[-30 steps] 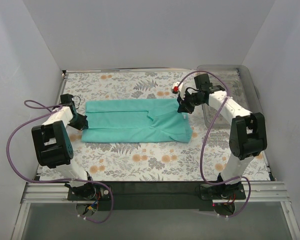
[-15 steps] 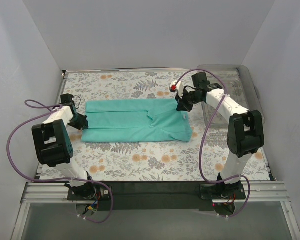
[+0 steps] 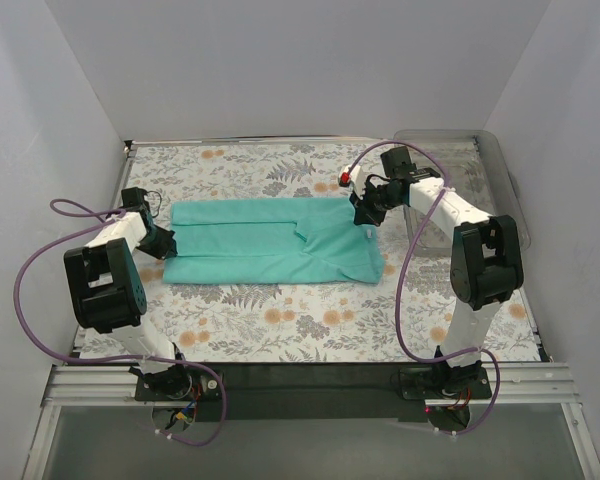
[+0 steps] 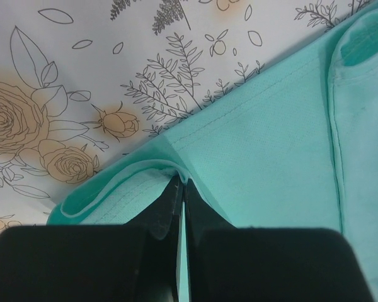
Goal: Fold and stack the t-shirts
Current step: Fold the tshirt
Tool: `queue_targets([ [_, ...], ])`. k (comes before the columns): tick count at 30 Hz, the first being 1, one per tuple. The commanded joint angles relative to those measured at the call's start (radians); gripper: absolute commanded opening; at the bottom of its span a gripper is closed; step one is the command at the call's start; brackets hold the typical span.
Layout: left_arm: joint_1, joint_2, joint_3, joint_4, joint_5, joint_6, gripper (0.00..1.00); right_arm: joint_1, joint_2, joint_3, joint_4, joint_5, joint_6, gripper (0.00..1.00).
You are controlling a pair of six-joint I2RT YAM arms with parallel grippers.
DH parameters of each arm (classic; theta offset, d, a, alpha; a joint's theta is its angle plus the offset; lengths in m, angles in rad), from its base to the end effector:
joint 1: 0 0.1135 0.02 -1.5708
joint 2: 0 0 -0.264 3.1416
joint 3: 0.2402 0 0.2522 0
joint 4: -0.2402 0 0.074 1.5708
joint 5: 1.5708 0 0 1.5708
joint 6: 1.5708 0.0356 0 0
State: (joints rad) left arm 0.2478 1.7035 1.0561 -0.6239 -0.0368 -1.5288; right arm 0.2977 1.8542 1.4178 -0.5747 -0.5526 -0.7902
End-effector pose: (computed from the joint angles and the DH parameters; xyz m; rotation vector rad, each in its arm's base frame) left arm 0.3088 0.0795 0.1706 -2.2335 1.8051 -0.2166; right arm 0.3736 0.1342 0.2294 -1.4260 1.9755 0.4977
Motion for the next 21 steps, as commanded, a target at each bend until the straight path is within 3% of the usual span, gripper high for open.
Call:
queue_targets([
  [1,0.007,-0.007,0.035,0.015,0.000,0.016,0.00,0.006,0.005,0.041,-0.001,0.003,0.003,0.01],
  [21,0.008,-0.004,0.047,0.024,0.009,0.025,0.00,0.009,0.033,0.055,0.001,0.022,0.017,0.01],
])
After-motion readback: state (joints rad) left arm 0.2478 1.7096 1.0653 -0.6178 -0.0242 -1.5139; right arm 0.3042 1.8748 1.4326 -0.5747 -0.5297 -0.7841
